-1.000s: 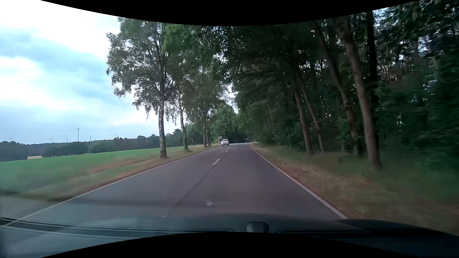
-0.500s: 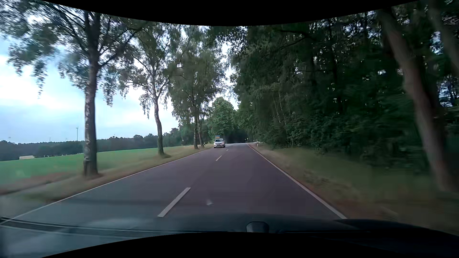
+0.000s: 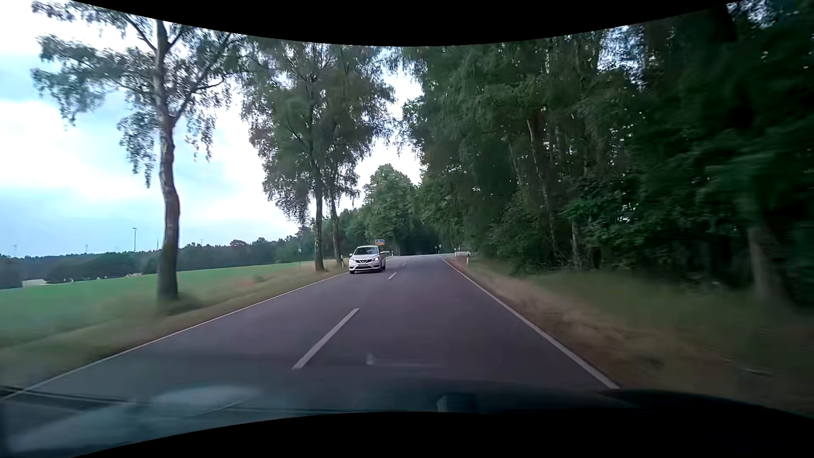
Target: Follow the waypoints while adhering to traffic rules and regulations
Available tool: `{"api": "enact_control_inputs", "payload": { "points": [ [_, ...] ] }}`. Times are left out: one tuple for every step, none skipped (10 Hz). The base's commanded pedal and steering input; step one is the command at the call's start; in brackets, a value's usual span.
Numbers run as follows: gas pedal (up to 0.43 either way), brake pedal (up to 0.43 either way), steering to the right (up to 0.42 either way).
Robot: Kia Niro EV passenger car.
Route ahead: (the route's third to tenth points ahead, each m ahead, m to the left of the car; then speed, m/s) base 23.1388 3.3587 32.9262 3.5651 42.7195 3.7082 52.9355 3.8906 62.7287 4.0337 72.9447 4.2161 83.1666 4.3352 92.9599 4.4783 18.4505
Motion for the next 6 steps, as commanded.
{"api": "enact_control_inputs", "payload": {
  "points": [
    [0.039, 0.000, -0.003],
    [0.047, 0.000, -0.003],
    [0.067, 0.000, -0.003],
    [0.067, 0.000, -0.004],
    [0.067, 0.000, -0.005],
    [0.079, 0.000, -0.005]
  ]
}}
